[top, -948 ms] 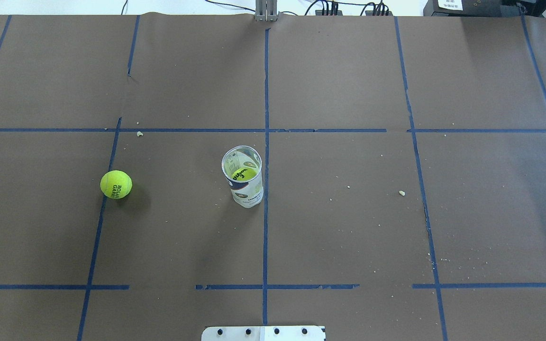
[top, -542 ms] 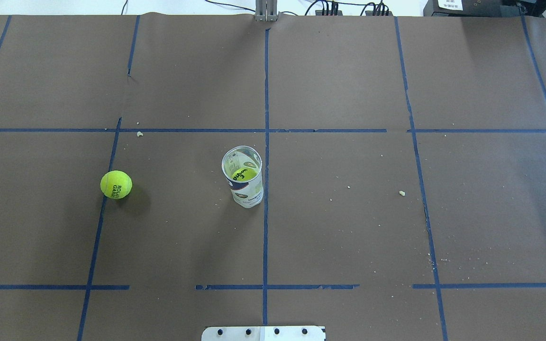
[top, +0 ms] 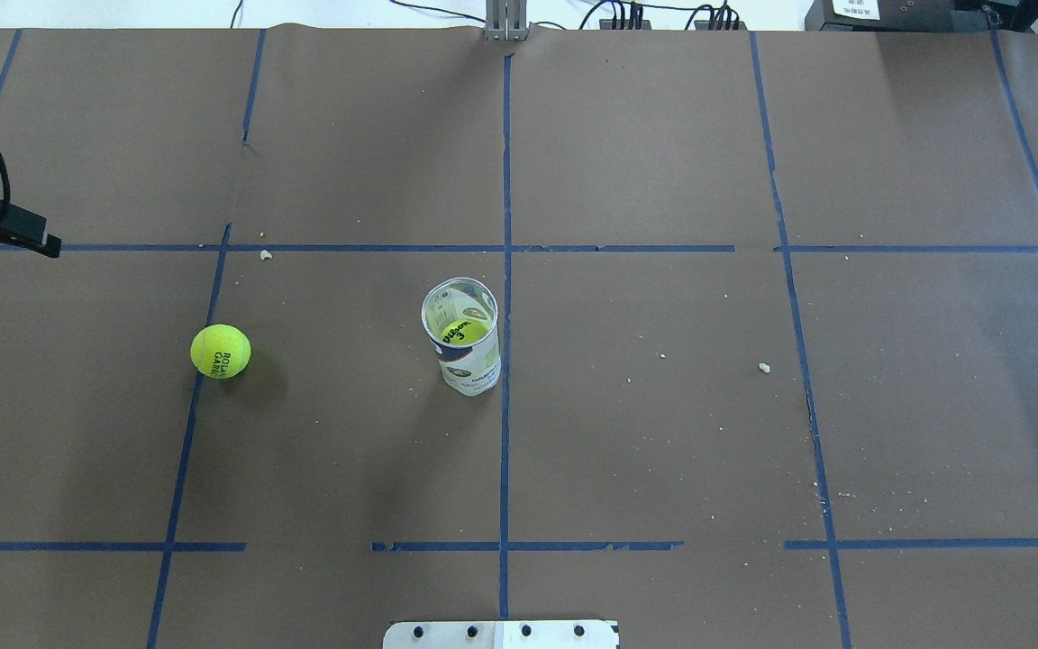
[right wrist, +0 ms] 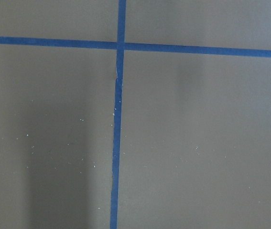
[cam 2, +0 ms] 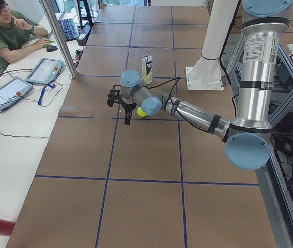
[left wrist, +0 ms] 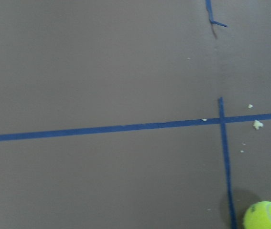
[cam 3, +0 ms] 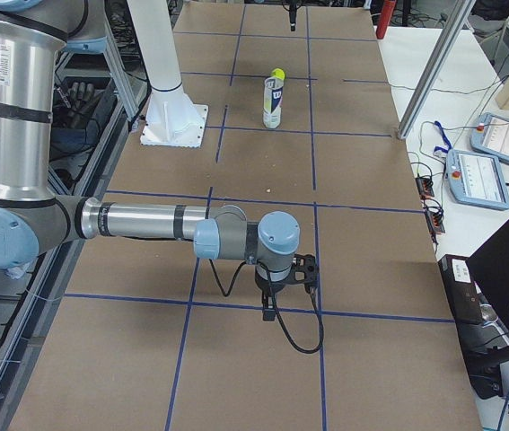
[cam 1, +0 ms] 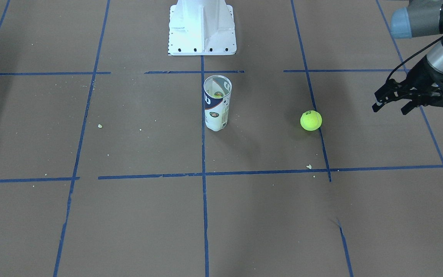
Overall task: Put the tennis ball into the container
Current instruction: 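Move the left gripper down over the yellow-green tennis ball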
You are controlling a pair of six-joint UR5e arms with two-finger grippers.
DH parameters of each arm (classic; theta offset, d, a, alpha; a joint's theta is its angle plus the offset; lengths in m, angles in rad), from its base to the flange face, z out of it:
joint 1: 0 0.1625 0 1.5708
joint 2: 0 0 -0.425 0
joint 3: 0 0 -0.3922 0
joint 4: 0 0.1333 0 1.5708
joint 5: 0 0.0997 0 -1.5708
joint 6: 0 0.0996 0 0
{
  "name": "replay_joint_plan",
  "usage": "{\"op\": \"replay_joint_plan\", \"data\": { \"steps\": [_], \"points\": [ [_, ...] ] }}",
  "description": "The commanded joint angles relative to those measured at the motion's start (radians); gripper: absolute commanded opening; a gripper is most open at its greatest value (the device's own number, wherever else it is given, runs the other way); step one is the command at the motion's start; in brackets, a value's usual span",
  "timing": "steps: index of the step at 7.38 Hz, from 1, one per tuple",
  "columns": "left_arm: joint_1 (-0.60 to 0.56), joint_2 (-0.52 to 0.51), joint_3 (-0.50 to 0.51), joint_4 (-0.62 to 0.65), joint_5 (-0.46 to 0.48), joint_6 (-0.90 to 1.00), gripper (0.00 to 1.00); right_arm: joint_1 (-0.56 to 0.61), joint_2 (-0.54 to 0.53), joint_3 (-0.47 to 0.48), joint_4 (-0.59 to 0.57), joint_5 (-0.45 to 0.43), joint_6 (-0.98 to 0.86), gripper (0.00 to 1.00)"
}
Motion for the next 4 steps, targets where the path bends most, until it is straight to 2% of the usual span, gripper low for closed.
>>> {"op": "replay_joint_plan", "data": {
  "steps": [1,2,4],
  "points": [
    [0.189,-0.067,-0.005,-0.008,0.172,-0.236,1.00,0.000,0.000,0.000,0.000,0.000,0.000,1.00],
    [0.260,-0.074,-0.005,-0.008,0.248,-0.299,1.00,0.000,0.000,0.000,0.000,0.000,0.000,1.00],
    [0.351,-0.081,0.000,-0.005,0.326,-0.382,1.00,0.000,0.000,0.000,0.000,0.000,0.000,1.00]
  ]
}}
